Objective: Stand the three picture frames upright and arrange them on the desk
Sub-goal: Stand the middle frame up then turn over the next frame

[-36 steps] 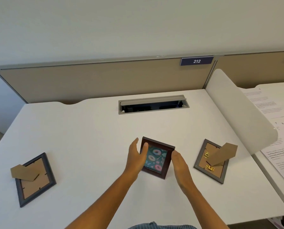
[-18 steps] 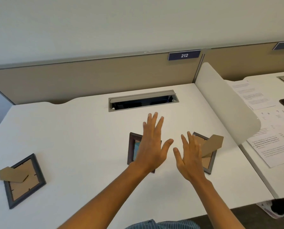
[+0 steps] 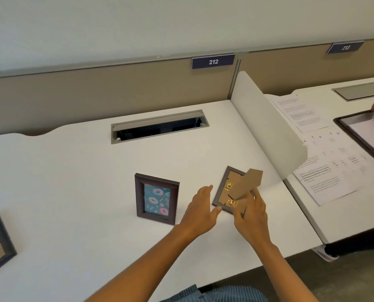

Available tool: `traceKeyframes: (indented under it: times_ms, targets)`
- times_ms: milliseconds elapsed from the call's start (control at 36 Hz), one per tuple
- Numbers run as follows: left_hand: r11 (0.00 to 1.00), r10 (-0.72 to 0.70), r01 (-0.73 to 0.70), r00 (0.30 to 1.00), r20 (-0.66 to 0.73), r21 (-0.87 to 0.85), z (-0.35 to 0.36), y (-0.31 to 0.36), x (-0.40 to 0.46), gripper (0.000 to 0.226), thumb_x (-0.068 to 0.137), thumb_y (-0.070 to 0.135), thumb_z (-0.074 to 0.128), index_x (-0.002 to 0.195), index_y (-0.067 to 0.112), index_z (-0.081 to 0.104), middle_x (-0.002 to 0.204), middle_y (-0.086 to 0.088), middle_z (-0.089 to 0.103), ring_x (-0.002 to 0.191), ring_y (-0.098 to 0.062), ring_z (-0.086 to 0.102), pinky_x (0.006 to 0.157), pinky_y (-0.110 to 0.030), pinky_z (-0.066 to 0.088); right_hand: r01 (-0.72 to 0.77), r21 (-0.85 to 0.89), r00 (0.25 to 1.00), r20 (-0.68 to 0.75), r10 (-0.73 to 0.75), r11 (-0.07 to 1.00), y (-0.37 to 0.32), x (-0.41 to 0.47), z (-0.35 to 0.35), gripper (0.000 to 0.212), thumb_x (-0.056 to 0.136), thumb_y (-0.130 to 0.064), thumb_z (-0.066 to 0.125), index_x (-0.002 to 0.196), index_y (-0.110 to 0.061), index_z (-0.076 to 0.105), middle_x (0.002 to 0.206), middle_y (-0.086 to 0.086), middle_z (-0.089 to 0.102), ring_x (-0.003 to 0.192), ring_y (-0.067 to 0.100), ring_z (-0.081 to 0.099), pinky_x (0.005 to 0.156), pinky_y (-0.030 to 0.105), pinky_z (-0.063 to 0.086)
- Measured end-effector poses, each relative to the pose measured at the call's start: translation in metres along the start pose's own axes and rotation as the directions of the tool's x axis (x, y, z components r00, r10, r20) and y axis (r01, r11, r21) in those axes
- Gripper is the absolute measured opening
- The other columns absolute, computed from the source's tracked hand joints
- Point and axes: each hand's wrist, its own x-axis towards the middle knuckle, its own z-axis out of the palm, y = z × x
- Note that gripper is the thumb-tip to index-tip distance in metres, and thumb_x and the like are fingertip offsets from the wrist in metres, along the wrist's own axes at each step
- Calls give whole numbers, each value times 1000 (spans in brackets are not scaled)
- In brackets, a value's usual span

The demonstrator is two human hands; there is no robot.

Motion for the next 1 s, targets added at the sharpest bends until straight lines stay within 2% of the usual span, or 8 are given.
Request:
traceKeyframes:
  times_ms: [139, 306, 472, 667, 722, 806, 917, 1000]
  targets:
    - [993, -117, 118, 993, 29, -17, 22, -6, 12, 77, 103, 41, 61, 166, 22, 20, 174, -3, 22, 159, -26, 26, 126, -44, 31, -154, 19, 984, 97, 151, 988, 19, -6, 6, 76, 105, -39, 69, 167, -19, 31, 179, 12, 25, 164, 40, 25, 128, 64, 32]
    - [981, -188, 190, 981, 48, -45, 38, -3, 20, 79, 103, 41, 61, 166, 21, 18, 174, -4, 22, 160, -28, 23, 128, -48, 30, -236, 80, 968, 106, 227, 968, 24, -11, 15, 66, 102, -38, 73, 159, -22, 43, 163, 8, 52, 152, 35, 45, 120, 58, 44]
    - [974, -227, 225, 971, 68, 34, 48, -1, 21, 81, 104, 42, 59, 167, 18, 15, 175, -7, 20, 161, -31, 20, 128, -50, 28, -268, 63, 957, 131, 258, 961, 22, -12, 19, 74, 101, -43, 72, 163, -20, 38, 166, 8, 49, 154, 36, 42, 124, 60, 42]
    - [977, -205, 206, 978, 29, -57, 55, 4, 26, 79, 101, 32, 67, 166, 22, 22, 169, -4, 35, 156, -30, 31, 125, -50, 34, -377, 314, 926, 128, 354, 872, 17, -10, 20, 65, 102, -25, 76, 158, -23, 45, 158, 7, 56, 148, 33, 50, 121, 60, 47]
    - [969, -220, 218, 976, 1, -116, 55, 7, 28, 77, 99, 25, 71, 163, 21, 28, 166, -4, 39, 154, -29, 35, 124, -49, 38, -397, 411, 916, 128, 379, 820, 13, -9, 19, 62, 101, -17, 76, 155, -25, 47, 152, 1, 58, 138, 25, 55, 117, 49, 51]
    - [952, -256, 248, 966, -24, -177, 54, 11, 28, 73, 97, 17, 74, 158, 19, 35, 157, -10, 43, 146, -29, 44, 118, -41, 44, -395, 486, 913, 113, 392, 780, 11, -10, 14, 61, 99, -7, 77, 151, -25, 51, 136, -7, 56, 122, 15, 52, 100, 33, 49]
    - [947, -265, 253, 963, -40, -198, 50, 10, 24, 70, 95, 8, 75, 154, 16, 39, 148, -10, 36, 133, -28, 54, 111, -31, 48, -393, 475, 914, 104, 393, 788, 19, -10, 6, 64, 93, 9, 75, 149, -18, 58, 145, 3, 56, 129, 24, 57, 97, 31, 55]
    - [960, -233, 217, 970, -72, -174, 45, 6, 23, 63, 94, -1, 73, 149, 14, 47, 141, -10, 39, 124, -28, 60, 110, -29, 51, -327, 433, 940, 61, 335, 840, 23, -10, 1, 64, 89, 16, 76, 142, -17, 64, 142, 7, 57, 118, 25, 63, 78, 16, 53]
